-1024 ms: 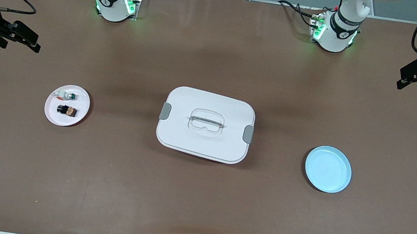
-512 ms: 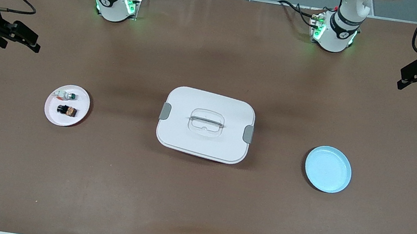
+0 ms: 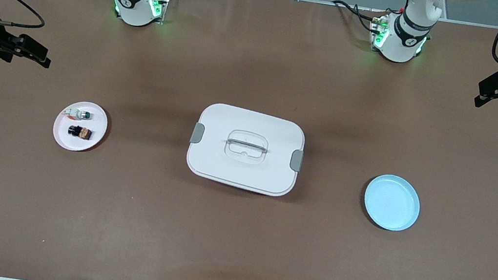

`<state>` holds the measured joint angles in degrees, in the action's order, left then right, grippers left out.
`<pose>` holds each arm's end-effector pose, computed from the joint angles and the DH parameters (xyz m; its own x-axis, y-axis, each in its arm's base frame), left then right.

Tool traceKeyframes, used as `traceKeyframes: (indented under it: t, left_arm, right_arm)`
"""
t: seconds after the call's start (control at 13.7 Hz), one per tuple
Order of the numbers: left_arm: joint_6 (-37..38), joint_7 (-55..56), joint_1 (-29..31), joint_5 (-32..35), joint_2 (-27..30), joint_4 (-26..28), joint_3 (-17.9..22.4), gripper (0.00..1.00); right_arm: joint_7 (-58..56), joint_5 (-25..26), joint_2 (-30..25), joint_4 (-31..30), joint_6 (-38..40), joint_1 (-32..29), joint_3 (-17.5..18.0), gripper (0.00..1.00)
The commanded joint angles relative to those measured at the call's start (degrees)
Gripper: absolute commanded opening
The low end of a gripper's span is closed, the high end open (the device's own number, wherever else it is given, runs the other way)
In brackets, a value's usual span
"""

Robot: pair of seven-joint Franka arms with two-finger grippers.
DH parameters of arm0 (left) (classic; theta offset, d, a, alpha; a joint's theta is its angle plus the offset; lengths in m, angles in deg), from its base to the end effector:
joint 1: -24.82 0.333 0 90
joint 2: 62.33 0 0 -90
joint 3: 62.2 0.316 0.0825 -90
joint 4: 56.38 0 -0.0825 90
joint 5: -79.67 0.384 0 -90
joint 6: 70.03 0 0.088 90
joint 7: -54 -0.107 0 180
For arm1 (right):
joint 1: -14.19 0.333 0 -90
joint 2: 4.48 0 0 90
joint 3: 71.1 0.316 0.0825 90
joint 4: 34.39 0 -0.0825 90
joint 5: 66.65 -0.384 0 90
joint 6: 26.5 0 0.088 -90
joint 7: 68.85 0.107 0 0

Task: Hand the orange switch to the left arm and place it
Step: 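Move the right gripper over the white plate toward the black switch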

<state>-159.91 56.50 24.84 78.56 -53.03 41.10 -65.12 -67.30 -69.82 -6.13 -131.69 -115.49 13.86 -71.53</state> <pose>0.5019 -0.0298 0.6484 0.9996 -0.0066 0.0289 -0.0069 -0.9999 0.0124 0.5387 -0.0012 0.5792 0.9923 -0.0392 -0.1174 -0.0455 -0.9976 -0.0521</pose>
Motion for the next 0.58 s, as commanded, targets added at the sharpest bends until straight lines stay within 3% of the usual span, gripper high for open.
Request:
traceKeyframes:
  t: [0.0, 0.15, 0.29, 0.51]
  left_arm:
    - [0.67, 0.22, -0.11, -0.04, 0.27, -0.63, -0.16, 1.0]
    - [0.67, 0.22, -0.02, -0.04, 0.27, -0.71, -0.16, 1.0]
    - [0.67, 0.22, -0.02, -0.04, 0.27, -0.63, -0.16, 1.0]
    - [0.67, 0.13, -0.11, -0.04, 0.27, -0.63, -0.16, 1.0]
  right_arm:
    - [0.39, -0.43, 3.3, 2.55, 1.09, -0.64, 0.35, 1.0]
    - [0.47, -0.43, 5.68, 2.64, 1.09, -0.55, 0.26, 1.0]
    - [0.47, -0.34, 11.64, 3.6, 1.09, -0.9, 0.26, 1.0]
    - [0.39, 0.53, 13.94, 4.49, 1.09, -1.25, 0.26, 1.0]
